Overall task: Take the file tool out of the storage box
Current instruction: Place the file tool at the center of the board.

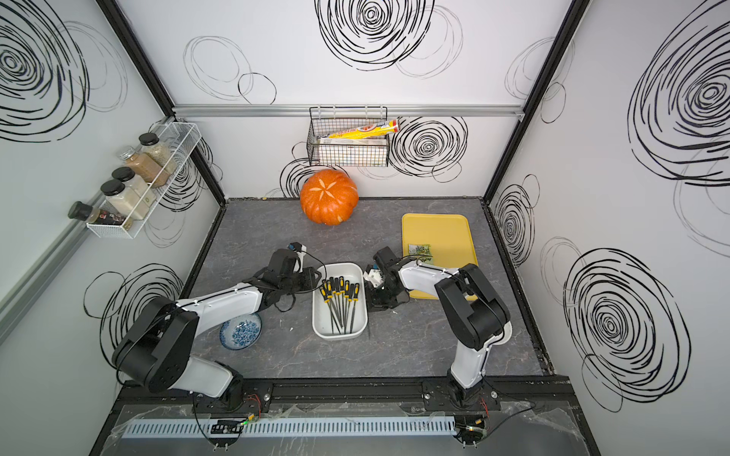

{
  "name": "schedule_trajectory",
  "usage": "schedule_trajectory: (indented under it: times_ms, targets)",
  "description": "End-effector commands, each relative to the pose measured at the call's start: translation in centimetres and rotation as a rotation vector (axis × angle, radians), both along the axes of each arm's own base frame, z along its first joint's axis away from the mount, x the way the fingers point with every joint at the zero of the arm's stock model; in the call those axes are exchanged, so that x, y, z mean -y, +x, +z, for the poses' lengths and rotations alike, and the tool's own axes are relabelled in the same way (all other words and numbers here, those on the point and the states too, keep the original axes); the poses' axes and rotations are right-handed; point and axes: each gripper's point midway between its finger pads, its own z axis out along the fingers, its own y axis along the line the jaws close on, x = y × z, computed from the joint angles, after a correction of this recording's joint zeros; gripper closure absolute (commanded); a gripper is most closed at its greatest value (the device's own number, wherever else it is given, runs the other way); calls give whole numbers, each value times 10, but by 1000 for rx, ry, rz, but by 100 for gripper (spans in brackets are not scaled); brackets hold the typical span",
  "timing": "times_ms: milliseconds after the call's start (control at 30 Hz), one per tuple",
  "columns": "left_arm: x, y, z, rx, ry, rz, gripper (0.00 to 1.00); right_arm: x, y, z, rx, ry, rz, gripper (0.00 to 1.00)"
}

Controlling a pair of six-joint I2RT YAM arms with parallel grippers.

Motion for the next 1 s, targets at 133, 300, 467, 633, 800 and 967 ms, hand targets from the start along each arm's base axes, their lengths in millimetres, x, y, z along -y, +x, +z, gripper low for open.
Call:
schedule_trajectory:
  times_ms: [133,300,467,633,800,967]
  targets:
    - [-1,11,2,25,-51,3,52,-8,-2,-10,-30,21,5,100]
    - [5,15,-5,9,-78,-17,56,1,2,-18,-13,-46,-7,97]
    - [10,15,-6,1,-100,-33,55,13,12,-25,28,-131,-37,85]
    - [10,16,-5,7,-100,-31,54,15,14,-23,44,-132,-46,74]
    - [15,15,-6,-5,-124,-50,53,16,19,-15,83,-119,-50,74]
    - [10,16,10,42,-106,-26,44,7,28,13,161,-49,-41,75]
